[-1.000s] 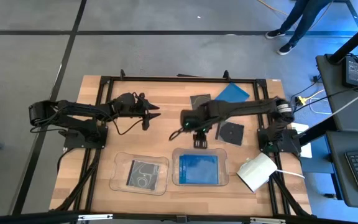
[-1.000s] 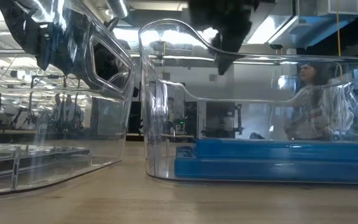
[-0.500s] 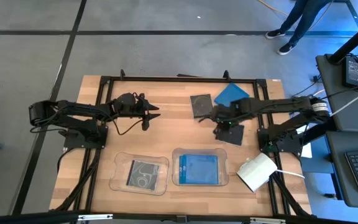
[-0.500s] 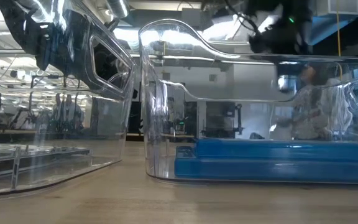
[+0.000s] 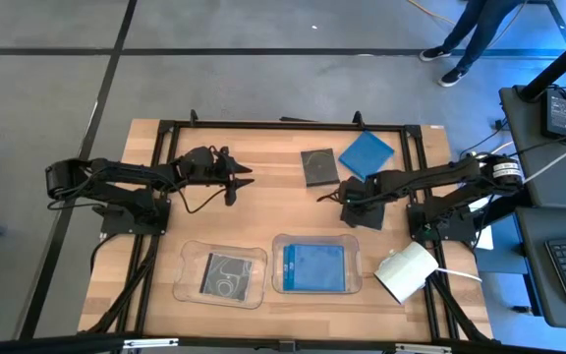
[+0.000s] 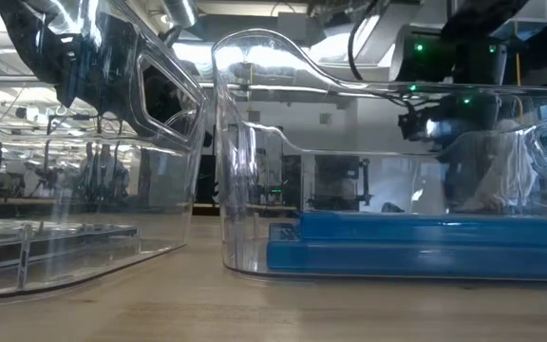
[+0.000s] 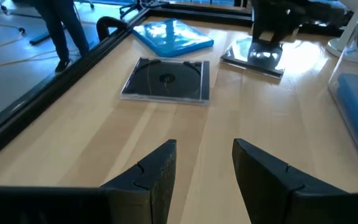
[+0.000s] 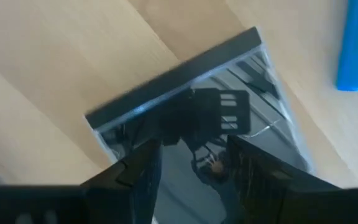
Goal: Pick & place jewel cases by type
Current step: Put the bottom black CD case into the left transparent bin
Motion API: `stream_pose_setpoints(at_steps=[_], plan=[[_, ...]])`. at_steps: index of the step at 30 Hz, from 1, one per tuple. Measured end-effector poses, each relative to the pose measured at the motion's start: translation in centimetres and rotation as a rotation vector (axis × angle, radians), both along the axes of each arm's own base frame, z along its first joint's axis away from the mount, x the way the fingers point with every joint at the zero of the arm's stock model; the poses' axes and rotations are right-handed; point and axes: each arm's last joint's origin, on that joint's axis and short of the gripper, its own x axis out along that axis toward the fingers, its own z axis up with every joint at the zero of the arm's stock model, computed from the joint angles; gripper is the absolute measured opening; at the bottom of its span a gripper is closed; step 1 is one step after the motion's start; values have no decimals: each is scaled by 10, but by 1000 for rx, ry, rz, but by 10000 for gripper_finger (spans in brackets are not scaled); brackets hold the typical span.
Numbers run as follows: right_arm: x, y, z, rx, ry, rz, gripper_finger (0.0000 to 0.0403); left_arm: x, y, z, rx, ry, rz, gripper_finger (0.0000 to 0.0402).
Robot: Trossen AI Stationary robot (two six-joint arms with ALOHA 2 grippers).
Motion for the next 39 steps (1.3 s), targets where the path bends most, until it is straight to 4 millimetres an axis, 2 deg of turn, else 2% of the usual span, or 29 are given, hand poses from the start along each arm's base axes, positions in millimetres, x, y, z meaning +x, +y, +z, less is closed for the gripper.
stream_pose_setpoints(at_steps=[10, 17, 21, 33, 39], plan=[[0, -17, -13, -18, -74, -23, 182, 1, 1, 3, 15, -27, 7, 155], [6, -26, -12, -108, -122, 178, 182, 1, 1, 3, 16, -27, 7, 155], [7, -26, -12, -142, -103, 297, 182, 1, 1, 3, 48, -18, -5, 155], [12, -26, -29, -87, -44, 316, 182, 1, 1, 3, 49, -18, -6, 155], [20, -26, -32, -81, -101, 349, 182, 1, 1, 3, 48, -18, -6, 155]])
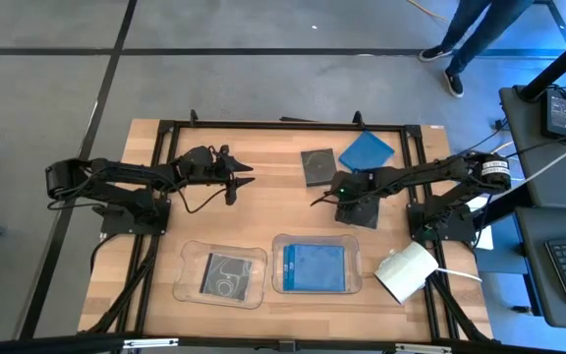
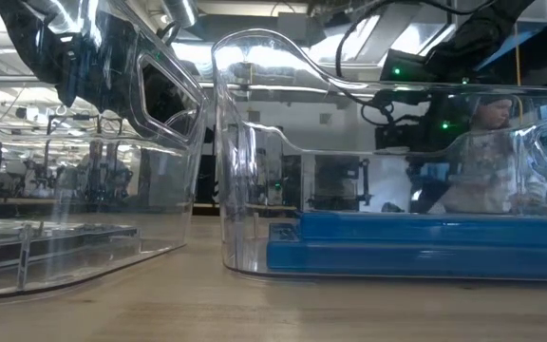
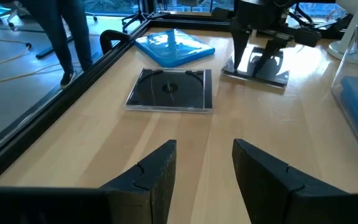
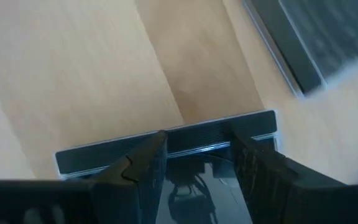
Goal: Pick & place jewel cases by type
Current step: Put the bottom black CD case into the left transparent bin
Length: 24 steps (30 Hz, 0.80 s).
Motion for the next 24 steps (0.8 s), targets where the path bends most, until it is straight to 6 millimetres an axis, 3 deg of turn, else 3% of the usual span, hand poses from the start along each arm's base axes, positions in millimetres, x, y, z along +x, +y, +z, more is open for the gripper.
stream_pose_setpoints(at_steps=[10, 16, 24], plan=[[20, -3, -8, -33, -125, 138, 182, 0, 0, 0, 5, 1, -1, 155], [42, -11, -25, -36, -247, 215, 182, 0, 0, 0, 8, -2, -2, 155], [77, -30, -25, -72, -278, 312, 182, 1, 0, 2, 14, -19, -2, 155]])
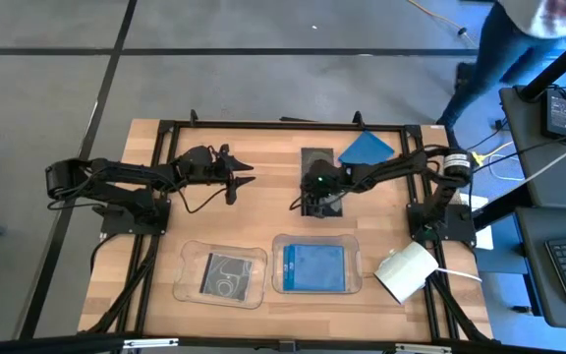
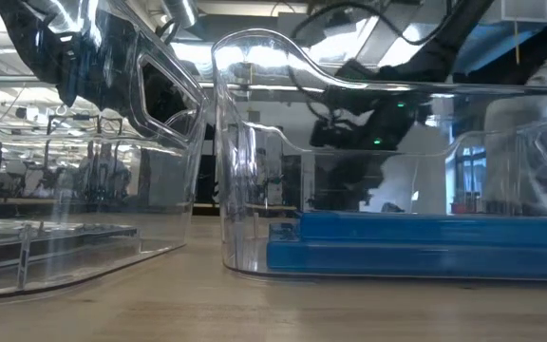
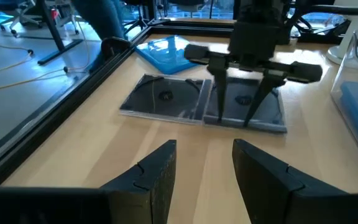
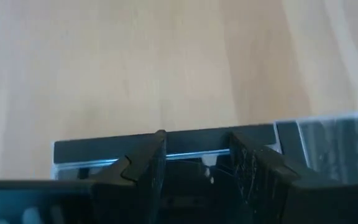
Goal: Pick & place jewel cases by type
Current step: Put the bottom black CD case into the left transparent bin
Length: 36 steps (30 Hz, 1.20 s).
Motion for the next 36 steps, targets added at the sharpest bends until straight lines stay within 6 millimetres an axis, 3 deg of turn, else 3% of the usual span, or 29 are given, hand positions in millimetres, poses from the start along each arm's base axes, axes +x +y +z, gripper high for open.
stream_pose_setpoints(at_steps=[9, 23, 31, 36], plan=[[53, -25, -8, 12, -45, 98, 182, 0, 0, 0, -16, -4, 5, 155], [122, -42, -13, 22, -103, 244, 182, 0, 0, 0, -17, -5, 5, 155], [152, -53, -2, 2, -153, 244, 182, 0, 0, 0, -33, -8, 10, 155], [156, -66, 5, -76, -144, 158, 182, -1, 1, -1, -53, -8, 40, 155]])
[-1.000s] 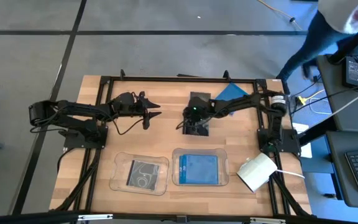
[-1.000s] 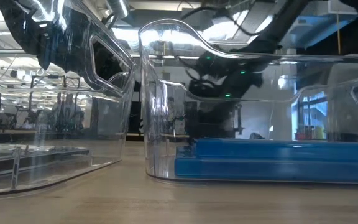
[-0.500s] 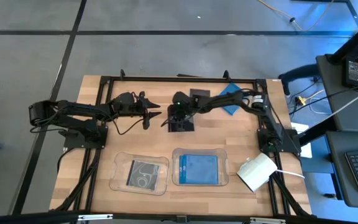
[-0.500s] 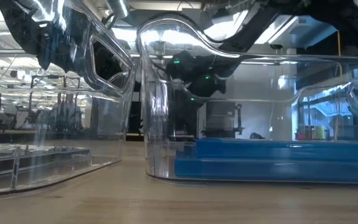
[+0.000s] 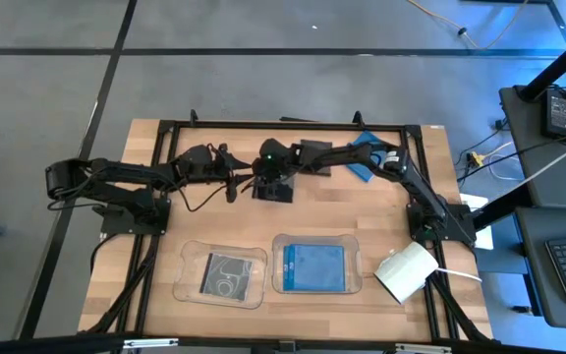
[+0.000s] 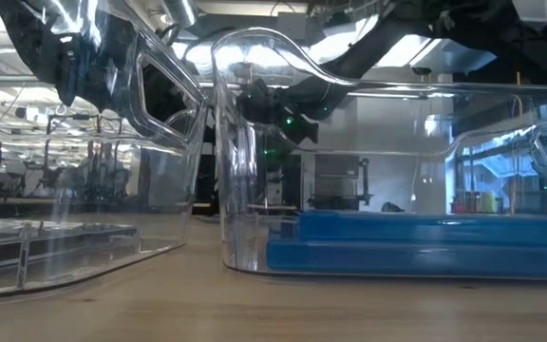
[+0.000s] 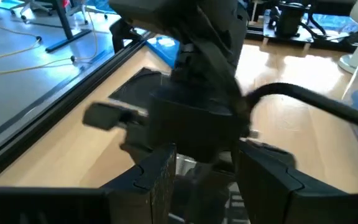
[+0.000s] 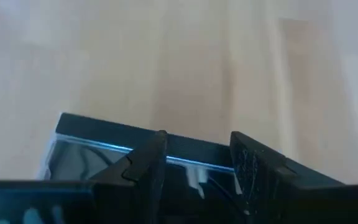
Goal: Pick & place jewel cases by type
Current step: Put the bottom black CD case into the left transparent bin
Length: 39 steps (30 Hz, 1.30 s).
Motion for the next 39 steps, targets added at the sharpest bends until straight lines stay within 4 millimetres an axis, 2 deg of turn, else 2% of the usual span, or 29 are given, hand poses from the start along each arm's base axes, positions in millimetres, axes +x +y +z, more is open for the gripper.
stream_pose_setpoints(at_steps=[7, 20, 23, 28, 32, 35, 39], plan=[[-3, -12, 1, -22, 4, -65, 182, 1, -1, 0, -16, -8, -2, 155], [-2, -12, 5, -17, -14, -54, 161, 0, -2, -1, -53, 2, -6, 155], [0, -12, 15, -20, -24, -54, 162, -1, -2, 1, -51, -12, -5, 155], [3, -13, 42, -37, -65, -54, 163, -4, -3, 8, -43, -37, -5, 155], [-8, -10, 64, -6, 89, -36, 163, -8, -5, 5, -73, 19, -18, 155], [-23, -6, 79, 28, 248, -3, 163, -11, -6, -1, -101, 88, -10, 155], [-46, -5, 83, 76, 420, 4, 163, -14, -9, -9, -136, 167, -14, 155]])
